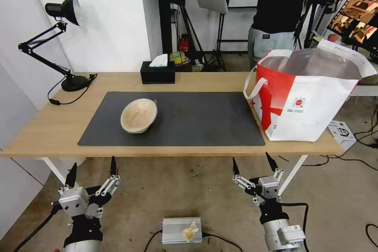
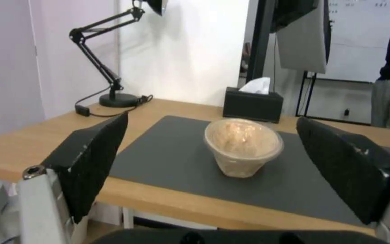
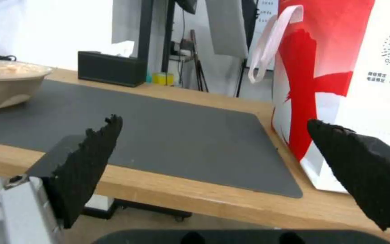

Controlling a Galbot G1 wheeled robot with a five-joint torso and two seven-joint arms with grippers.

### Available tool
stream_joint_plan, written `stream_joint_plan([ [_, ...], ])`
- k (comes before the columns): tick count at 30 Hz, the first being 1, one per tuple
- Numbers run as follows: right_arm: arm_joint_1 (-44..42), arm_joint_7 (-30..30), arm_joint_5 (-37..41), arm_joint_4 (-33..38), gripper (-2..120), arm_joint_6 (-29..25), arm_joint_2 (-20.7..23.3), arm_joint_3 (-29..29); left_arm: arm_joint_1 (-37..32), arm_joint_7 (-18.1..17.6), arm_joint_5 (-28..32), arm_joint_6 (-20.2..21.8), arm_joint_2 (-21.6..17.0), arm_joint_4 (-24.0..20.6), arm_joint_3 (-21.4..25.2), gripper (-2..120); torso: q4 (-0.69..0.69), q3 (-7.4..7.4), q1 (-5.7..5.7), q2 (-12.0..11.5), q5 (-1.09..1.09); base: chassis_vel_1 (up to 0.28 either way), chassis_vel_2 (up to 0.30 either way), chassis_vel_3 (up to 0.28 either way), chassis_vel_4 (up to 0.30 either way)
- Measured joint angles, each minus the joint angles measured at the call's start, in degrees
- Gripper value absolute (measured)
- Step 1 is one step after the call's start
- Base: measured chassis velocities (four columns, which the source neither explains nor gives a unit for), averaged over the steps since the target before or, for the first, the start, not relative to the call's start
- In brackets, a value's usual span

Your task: Pick up the trash from the table and place it into the takeout bag.

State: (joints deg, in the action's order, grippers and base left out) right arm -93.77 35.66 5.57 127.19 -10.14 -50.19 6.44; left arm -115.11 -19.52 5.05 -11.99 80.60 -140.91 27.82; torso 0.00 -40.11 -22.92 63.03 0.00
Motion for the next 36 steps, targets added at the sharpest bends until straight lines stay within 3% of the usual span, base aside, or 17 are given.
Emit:
stream_joint_plan([
  [5, 0.0, 0.0, 0.0, 0.0, 100, 0.0, 0.0, 0.0, 0.2, -0.9, 2.2, 0.2, -0.8, -0.2, 0.0, 100, 0.0, 0.0, 0.0, 0.0, 0.0, 0.0, 0.0, 0.0, 0.0],
  [9, 0.0, 0.0, 0.0, 0.0, 100, 0.0, 0.0, 0.0, 0.4, -1.9, 12.6, 2.1, -2.9, -2.1, 0.0, 100, 0.0, 0.0, 0.0, 0.0, 0.0, 0.0, 0.0, 0.0, 0.0],
  [11, 0.0, 0.0, 0.0, 0.0, 100, 0.0, 0.0, 0.0, 0.4, -1.9, 12.6, 2.1, -2.9, -2.1, 0.0, 100, 0.0, 0.0, 0.0, 0.0, 0.0, 0.0, 0.0, 0.0, 0.0],
  [12, 0.0, 0.0, 0.0, 0.0, 100, 0.0, 0.0, 0.0, 0.7, -2.6, 19.4, 3.1, -3.5, -2.3, 0.0, 100, 0.0, 0.0, 0.0, 0.0, 0.0, 0.0, 0.0, 0.0, 0.0],
  [13, 0.0, 0.0, 0.0, 0.0, 100, 0.0, 0.0, 0.0, 0.7, -2.6, 19.4, 3.1, -3.5, -2.3, 0.0, 100, 0.0, 0.0, 0.0, 0.0, 0.0, 0.0, 0.0, 0.0, 0.0],
  [15, 0.0, 0.0, 0.0, 0.0, 100, 0.0, 0.0, 0.0, 2.2, -3.2, 28.9, 4.3, -4.5, -2.3, 0.1, 100, 0.0, 0.0, 0.0, 0.0, 0.0, 0.0, 0.0, 0.0, 0.0],
  [23, 0.0, 0.0, 0.1, 0.0, 100, 0.0, 0.0, 0.0, 6.6, -4.2, 43.3, 6.0, -5.9, -2.3, 1.0, 100, 0.0, 0.0, 0.0, 0.0, 0.0, 0.0, 0.0, 0.0, 0.0],
  [36, 0.0, 0.0, 0.1, 0.1, 100, 0.0, 0.0, 0.0, 17.0, -8.6, 56.2, 9.7, -11.8, -2.4, 3.9, 100, 0.0, 0.0, 0.0, 0.0, 0.01, 0.0, 0.0, 0.0, 0.0],
])
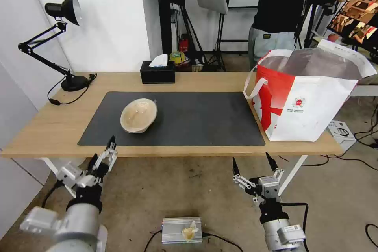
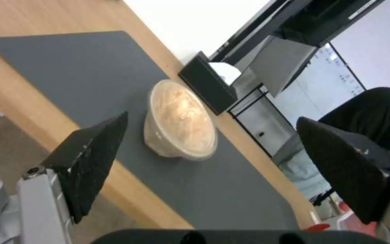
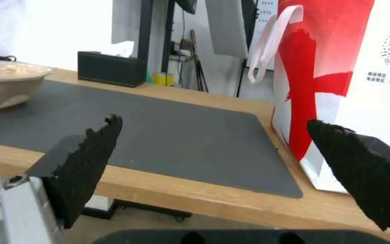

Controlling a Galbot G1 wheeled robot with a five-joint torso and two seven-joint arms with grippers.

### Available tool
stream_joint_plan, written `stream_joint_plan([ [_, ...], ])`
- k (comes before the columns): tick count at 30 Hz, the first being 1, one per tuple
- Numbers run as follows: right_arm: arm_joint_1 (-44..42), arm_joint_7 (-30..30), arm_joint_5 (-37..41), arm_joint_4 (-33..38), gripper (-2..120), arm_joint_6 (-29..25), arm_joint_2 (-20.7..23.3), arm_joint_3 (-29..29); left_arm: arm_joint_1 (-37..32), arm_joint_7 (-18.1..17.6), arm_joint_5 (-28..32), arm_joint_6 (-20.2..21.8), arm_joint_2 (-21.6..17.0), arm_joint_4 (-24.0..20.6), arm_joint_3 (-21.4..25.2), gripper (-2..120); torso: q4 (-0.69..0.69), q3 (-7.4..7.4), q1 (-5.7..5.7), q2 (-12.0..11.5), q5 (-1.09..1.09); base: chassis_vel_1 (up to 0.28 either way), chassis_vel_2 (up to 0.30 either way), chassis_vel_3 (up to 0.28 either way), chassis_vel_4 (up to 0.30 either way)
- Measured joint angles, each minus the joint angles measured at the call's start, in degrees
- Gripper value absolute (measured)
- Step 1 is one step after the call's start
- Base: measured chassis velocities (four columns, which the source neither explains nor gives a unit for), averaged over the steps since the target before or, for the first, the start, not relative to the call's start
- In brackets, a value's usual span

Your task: Pick up the trash from the table and place it into the takeout bag.

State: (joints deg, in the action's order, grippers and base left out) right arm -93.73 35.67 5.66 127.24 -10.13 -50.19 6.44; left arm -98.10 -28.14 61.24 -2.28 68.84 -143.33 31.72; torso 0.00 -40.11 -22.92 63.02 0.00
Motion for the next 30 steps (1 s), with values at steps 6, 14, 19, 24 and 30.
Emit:
stream_joint_plan([
  [6, 0.0, 0.0, 0.0, 0.0, 100, 0.0, 0.0, 0.0, 4.2, -2.9, 5.1, 1.5, -2.1, 0.0, 1.2, 100, 0.0, 0.0, 0.0, 0.0, 0.0, 0.0, 0.0, 0.0, 0.0],
  [14, 0.0, 0.0, 0.0, 0.0, 100, 0.0, 0.0, 0.0, 13.3, -9.2, 16.3, 4.9, -6.1, 0.3, 2.1, 100, 0.0, 0.0, 0.0, 0.0, -0.01, 0.0, 0.0, 0.0, 0.0],
  [19, 0.0, 0.0, 0.0, 0.0, 100, 0.0, 0.0, 0.0, 18.4, -11.6, 20.0, 5.7, -8.2, 3.0, 1.4, 100, -0.01, 0.0, 0.0, 0.0, 0.0, 0.0, 0.0, 0.0, 0.0],
  [24, 0.0, 0.0, 0.0, 0.0, 100, 0.0, 0.0, 0.0, 21.9, -13.8, 21.9, 6.9, -9.3, 5.5, 0.6, 100, 0.0, 0.0, 0.0, 0.0, 0.0, 0.0, 0.0, 0.0, 0.0],
  [30, 0.0, 0.0, 0.0, 0.0, 100, 0.0, 0.0, 0.0, 26.5, -19.6, 23.8, 11.1, -9.5, 8.3, -0.4, 100, -0.01, 0.0, 0.0, 0.0, -0.01, 0.0, 0.0, 0.0, 0.0],
])
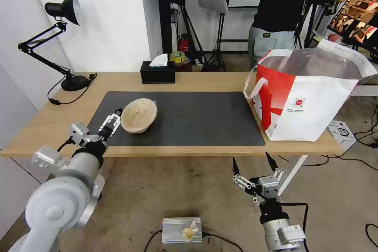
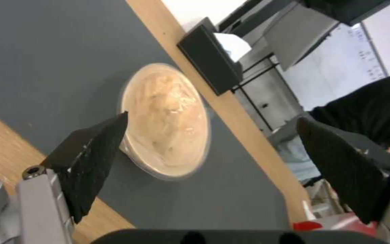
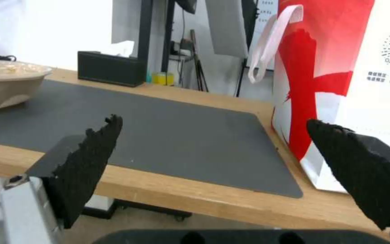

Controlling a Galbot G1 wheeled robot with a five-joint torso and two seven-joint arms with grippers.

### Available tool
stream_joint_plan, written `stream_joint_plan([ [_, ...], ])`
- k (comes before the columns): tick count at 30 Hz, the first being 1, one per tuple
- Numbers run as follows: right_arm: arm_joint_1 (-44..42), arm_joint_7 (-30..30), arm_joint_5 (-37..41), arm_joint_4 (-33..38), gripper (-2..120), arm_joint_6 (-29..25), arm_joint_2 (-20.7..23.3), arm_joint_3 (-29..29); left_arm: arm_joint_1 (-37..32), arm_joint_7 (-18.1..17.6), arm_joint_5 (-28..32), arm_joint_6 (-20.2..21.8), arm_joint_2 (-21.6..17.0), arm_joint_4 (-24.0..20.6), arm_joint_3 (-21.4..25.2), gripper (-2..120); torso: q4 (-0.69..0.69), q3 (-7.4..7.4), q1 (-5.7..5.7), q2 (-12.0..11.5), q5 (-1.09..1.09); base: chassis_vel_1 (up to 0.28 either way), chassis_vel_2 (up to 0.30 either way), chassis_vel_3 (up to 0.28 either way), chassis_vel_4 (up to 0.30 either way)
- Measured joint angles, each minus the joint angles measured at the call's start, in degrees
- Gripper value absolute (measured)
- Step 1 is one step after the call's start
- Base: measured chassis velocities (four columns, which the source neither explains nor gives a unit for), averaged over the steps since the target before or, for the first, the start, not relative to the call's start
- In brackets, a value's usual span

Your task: Pick up the trash from the table and place it into the takeout bag.

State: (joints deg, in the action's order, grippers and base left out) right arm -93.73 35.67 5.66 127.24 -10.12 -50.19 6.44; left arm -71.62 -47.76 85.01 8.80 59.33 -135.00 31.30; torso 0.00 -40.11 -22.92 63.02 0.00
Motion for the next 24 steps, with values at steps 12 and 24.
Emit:
stream_joint_plan([
  [12, 0.0, 0.0, 0.0, 0.0, 100, 0.0, 0.0, 0.0, 7.5, -9.5, 5.9, 2.2, -1.1, 6.5, -1.5, 100, 0.0, 0.0, 0.0, 0.0, 0.01, 0.0, 0.0, 0.0, 0.0],
  [24, 0.0, 0.0, 0.0, 0.0, 100, 0.0, 0.0, 0.0, 10.1, -10.1, 7.3, 2.4, -0.1, 9.5, -2.9, 100, 0.0, 0.0, 0.0, 0.0, 0.0, 0.0, 0.0, 0.0, 0.0],
])
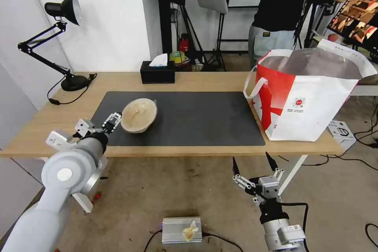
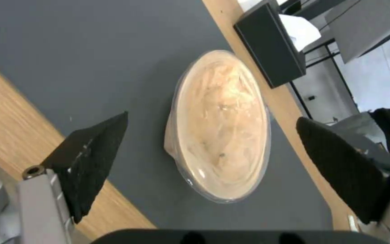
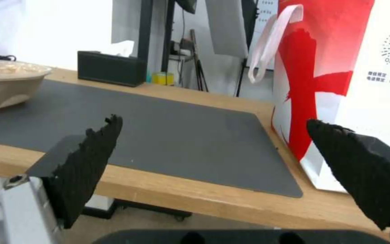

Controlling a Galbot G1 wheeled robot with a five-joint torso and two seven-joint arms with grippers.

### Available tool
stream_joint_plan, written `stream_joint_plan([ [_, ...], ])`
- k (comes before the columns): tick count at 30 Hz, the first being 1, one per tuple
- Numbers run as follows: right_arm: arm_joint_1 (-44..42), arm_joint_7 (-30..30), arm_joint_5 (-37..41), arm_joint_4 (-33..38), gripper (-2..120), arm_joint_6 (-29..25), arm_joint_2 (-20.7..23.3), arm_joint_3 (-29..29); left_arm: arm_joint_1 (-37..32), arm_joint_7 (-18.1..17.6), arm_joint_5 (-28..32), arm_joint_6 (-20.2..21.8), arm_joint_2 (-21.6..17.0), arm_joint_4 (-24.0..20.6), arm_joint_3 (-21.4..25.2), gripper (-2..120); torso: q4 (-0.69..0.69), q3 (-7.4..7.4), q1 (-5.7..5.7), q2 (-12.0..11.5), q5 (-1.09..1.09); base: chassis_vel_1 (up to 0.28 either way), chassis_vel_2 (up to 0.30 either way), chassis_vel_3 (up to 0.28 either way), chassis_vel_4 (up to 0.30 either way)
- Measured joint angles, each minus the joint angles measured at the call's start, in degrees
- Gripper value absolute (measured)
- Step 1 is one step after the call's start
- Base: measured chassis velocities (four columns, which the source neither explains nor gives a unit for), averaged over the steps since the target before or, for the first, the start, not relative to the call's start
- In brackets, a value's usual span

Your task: Pick up the trash from the table and place it into the takeout bag.

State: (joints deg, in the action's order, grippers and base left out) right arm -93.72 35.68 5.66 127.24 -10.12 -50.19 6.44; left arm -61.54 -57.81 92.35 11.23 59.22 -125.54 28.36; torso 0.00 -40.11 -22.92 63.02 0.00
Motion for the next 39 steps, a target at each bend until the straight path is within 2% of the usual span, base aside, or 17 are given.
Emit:
stream_joint_plan([
  [13, 0.0, 0.0, 0.0, 0.0, 100, 0.0, 0.0, 0.0, 0.9, -1.0, 0.3, 1.0, 1.3, 1.4, -1.1, 100, 0.0, 0.0, 0.0, 0.0, 0.0, 0.0, 0.0, 0.0, 0.0],
  [29, 0.0, 0.0, 0.0, 0.0, 100, 0.0, 0.0, 0.0, 5.6, -1.4, -1.9, 1.3, 4.5, 8.6, -6.0, 100, 0.0, 0.0, 0.0, 0.0, 0.0, 0.0, 0.0, 0.0, 0.0],
  [39, 0.0, 0.0, 0.0, 0.0, 100, 0.0, 0.0, 0.0, 6.6, -1.2, -3.6, 1.1, 6.4, 10.2, -7.6, 100, 0.0, 0.0, 0.01, 0.0, -0.01, 0.0, 0.0, 0.0, 0.0],
])
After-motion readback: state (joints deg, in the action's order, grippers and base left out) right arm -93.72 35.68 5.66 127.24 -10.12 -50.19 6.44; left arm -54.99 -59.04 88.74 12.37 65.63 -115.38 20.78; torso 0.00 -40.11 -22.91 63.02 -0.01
